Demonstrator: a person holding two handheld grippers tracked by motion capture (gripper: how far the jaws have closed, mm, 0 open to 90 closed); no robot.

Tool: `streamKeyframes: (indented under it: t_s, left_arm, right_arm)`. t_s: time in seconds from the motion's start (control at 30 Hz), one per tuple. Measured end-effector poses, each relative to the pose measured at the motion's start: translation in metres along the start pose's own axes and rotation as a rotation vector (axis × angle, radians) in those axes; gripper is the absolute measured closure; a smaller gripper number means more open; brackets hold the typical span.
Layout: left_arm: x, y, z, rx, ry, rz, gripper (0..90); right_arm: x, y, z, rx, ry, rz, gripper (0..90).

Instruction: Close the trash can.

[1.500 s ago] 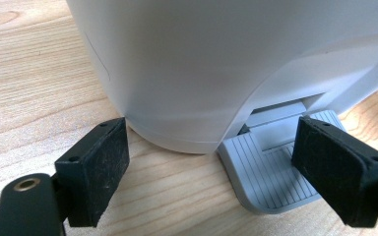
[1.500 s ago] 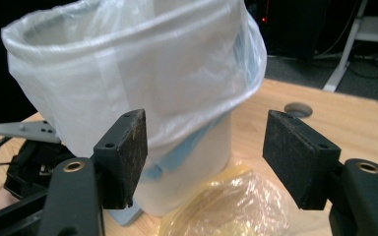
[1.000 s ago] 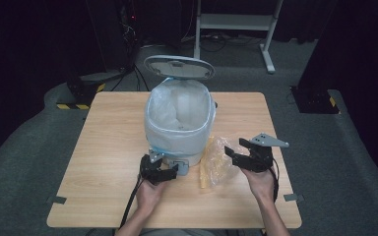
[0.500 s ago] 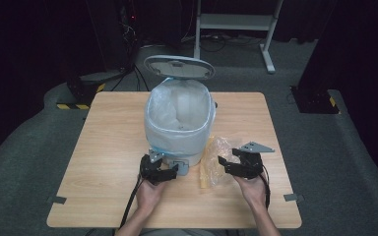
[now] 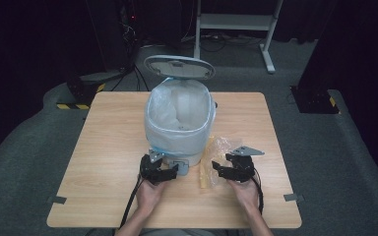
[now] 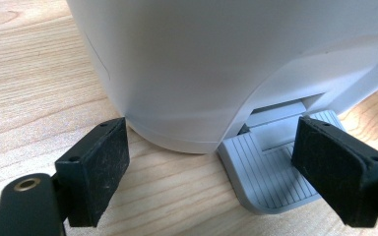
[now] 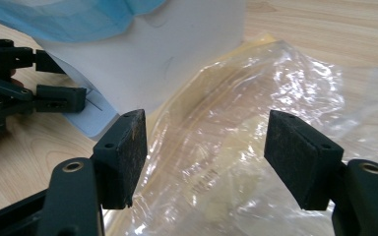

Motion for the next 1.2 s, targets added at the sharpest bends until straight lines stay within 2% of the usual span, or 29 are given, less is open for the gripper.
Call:
streamKeyframes:
  t_s: [0.27,0.5,0.83,1.03,1.2]
  left_arm:
    - [0.000,0.000,0.000,0.000,0.000,0.000,14.5]
    - [0.000,0.000,0.000,0.000,0.000,0.000,14.5]
    - [0.000,0.000,0.000,0.001,-0.001,0.000,14.5]
    - [0.000,0.000,0.000,0.002,-0.001,-0.001,14.5]
    - [0.000,0.000,0.000,0.001,-0.001,0.000,14.5]
  right_arm:
    - [-0.015,0.002,0.010,0.012,0.014,0.019,33.1]
    - [-0.024,0.002,0.012,0.008,0.012,0.048,34.5]
    - [-0.033,0.000,0.013,0.028,-0.003,0.085,37.5]
    - [-0.039,-0.002,0.013,0.029,0.002,0.102,42.0]
    - [-0.041,-0.004,0.014,0.040,0.007,0.113,51.0]
Point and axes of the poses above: each handheld gripper's, and its own axes: x roughly backward along the jaws, y roughly out of its top, z roughly to its left, the point moved 1 cm from there along -x, roughly forward along the jaws, and after that the axes turned 5 degrees about z, right-handed, at the moved point
